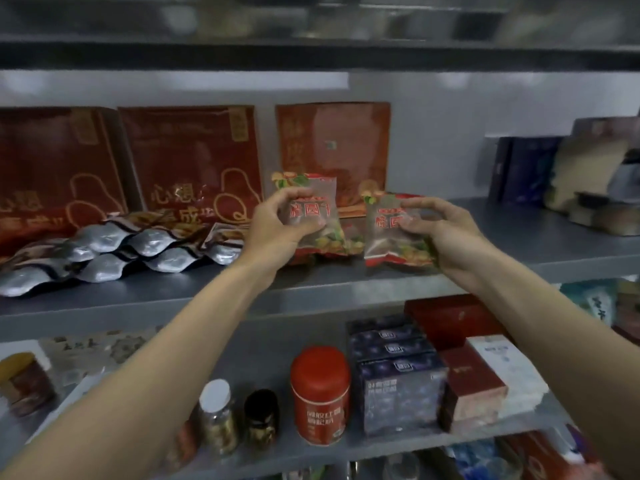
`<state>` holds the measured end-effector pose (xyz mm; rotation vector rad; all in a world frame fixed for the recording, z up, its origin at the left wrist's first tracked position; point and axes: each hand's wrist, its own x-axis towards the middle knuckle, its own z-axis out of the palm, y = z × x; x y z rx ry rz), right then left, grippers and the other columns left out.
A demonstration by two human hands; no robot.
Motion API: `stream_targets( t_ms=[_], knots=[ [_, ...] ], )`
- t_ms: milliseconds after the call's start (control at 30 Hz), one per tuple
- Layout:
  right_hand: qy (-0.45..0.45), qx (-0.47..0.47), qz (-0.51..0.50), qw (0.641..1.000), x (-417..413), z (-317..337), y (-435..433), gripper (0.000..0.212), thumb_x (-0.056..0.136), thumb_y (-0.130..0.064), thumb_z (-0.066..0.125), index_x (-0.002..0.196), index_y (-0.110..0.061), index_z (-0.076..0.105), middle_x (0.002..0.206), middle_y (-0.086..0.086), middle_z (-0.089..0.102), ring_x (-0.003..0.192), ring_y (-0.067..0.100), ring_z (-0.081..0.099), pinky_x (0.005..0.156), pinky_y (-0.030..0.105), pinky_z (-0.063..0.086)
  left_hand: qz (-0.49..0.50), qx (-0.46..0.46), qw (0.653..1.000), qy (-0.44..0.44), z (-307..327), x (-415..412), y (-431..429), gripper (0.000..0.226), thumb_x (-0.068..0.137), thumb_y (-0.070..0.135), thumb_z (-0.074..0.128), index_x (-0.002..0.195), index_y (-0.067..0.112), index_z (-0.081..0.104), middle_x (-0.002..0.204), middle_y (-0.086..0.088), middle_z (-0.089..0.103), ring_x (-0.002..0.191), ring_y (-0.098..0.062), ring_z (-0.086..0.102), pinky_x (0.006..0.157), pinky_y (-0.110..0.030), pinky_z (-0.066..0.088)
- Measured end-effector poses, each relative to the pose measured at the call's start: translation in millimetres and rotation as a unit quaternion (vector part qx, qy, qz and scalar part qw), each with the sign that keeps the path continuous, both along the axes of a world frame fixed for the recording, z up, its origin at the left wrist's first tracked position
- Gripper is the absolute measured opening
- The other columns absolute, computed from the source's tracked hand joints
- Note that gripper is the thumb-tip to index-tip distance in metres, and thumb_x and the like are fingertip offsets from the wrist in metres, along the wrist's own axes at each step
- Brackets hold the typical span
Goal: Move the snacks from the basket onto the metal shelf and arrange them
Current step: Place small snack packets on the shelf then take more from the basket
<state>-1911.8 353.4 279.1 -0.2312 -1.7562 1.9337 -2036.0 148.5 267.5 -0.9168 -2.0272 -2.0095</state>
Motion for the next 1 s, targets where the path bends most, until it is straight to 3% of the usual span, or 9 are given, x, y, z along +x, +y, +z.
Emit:
stream_targets(
  t_ms=[67, 133, 200, 267, 400, 667, 800, 1000],
  knots=[
    [-0.024, 0.020, -0.004, 1.000, -24.6, -3.4, 13.8, 0.023, 0.087, 0.006, 0.066, 0.102, -0.011, 0.065, 0.102, 0.017, 0.071, 0.072, 0.022, 0.072, 0.061, 0.031, 0.060, 0.015, -0.034, 0.999, 0.011, -5.2, -12.5, 5.4, 0.032, 0.080, 0.016, 0.079, 0.106, 0.030, 0.068, 0.110, 0.017, 0.066, 0.107, -0.017, 0.065, 0.089, -0.044, 0.056],
    [-0.044, 0.032, -0.007, 0.998, -46.3, -8.8, 25.7, 0.021, 0.088, 0.006, 0.064, 0.103, -0.009, 0.064, 0.102, 0.020, 0.070, 0.071, 0.021, 0.071, 0.062, 0.031, 0.059, 0.056, -0.104, 0.992, 0.049, -13.5, -23.0, 8.0, 0.031, 0.084, 0.034, 0.073, 0.114, 0.037, 0.064, 0.113, 0.014, 0.065, 0.113, -0.019, 0.060, 0.094, -0.042, 0.053],
    [-0.062, 0.038, -0.003, 0.997, -63.7, -13.4, 34.8, 0.018, 0.090, 0.003, 0.062, 0.103, -0.010, 0.063, 0.104, 0.019, 0.069, 0.072, 0.022, 0.071, 0.062, 0.032, 0.057, 0.136, -0.211, 0.963, 0.094, -18.9, -32.8, 10.0, 0.037, 0.085, 0.055, 0.063, 0.120, 0.050, 0.056, 0.122, 0.005, 0.061, 0.123, -0.021, 0.047, 0.101, -0.037, 0.041],
    [-0.063, 0.054, -0.003, 0.997, -73.1, -17.5, 38.8, 0.014, 0.093, -0.001, 0.061, 0.102, -0.012, 0.063, 0.104, 0.014, 0.068, 0.072, 0.017, 0.071, 0.062, 0.028, 0.056, 0.189, -0.268, 0.938, 0.109, -19.6, -34.9, 10.8, 0.042, 0.085, 0.064, 0.056, 0.125, 0.053, 0.053, 0.125, 0.000, 0.059, 0.126, -0.023, 0.038, 0.098, -0.034, 0.032],
    [-0.070, 0.104, 0.005, 0.992, -83.2, -22.2, 43.6, 0.015, 0.096, -0.006, 0.058, 0.109, -0.012, 0.063, 0.096, 0.001, 0.067, 0.070, 0.008, 0.068, 0.056, 0.017, 0.053, 0.209, -0.287, 0.925, 0.133, -18.9, -39.7, 13.9, 0.061, 0.074, 0.080, 0.041, 0.125, 0.051, 0.056, 0.126, 0.007, 0.063, 0.129, -0.022, 0.042, 0.110, -0.047, 0.029],
    [-0.089, 0.138, -0.008, 0.986, -86.4, -25.9, 45.9, 0.010, 0.095, -0.008, 0.058, 0.097, -0.016, 0.064, 0.094, 0.002, 0.068, 0.071, 0.010, 0.067, 0.061, 0.023, 0.052, 0.236, -0.302, 0.916, 0.117, -18.3, -38.6, 13.3, 0.065, 0.071, 0.083, 0.035, 0.125, 0.052, 0.056, 0.132, 0.002, 0.057, 0.130, -0.020, 0.035, 0.110, -0.045, 0.026],
    [-0.095, 0.146, -0.014, 0.985, -84.3, -26.8, 45.2, 0.012, 0.095, -0.008, 0.058, 0.094, -0.017, 0.064, 0.101, 0.008, 0.069, 0.085, 0.021, 0.069, 0.079, 0.036, 0.058, 0.244, -0.297, 0.916, 0.117, -19.1, -32.7, 12.9, 0.047, 0.088, 0.067, 0.047, 0.129, 0.046, 0.056, 0.132, -0.002, 0.050, 0.130, -0.020, 0.029, 0.110, -0.041, 0.024],
    [-0.089, 0.192, -0.039, 0.977, -79.8, -24.5, 42.1, 0.008, 0.093, -0.019, 0.063, 0.101, -0.022, 0.065, 0.096, -0.002, 0.069, 0.091, 0.020, 0.069, 0.089, 0.044, 0.056, 0.253, -0.288, 0.915, 0.126, -18.0, -30.6, 12.9, 0.051, 0.089, 0.064, 0.040, 0.128, 0.037, 0.060, 0.125, -0.004, 0.058, 0.125, -0.024, 0.038, 0.108, -0.047, 0.029]
  ],
)
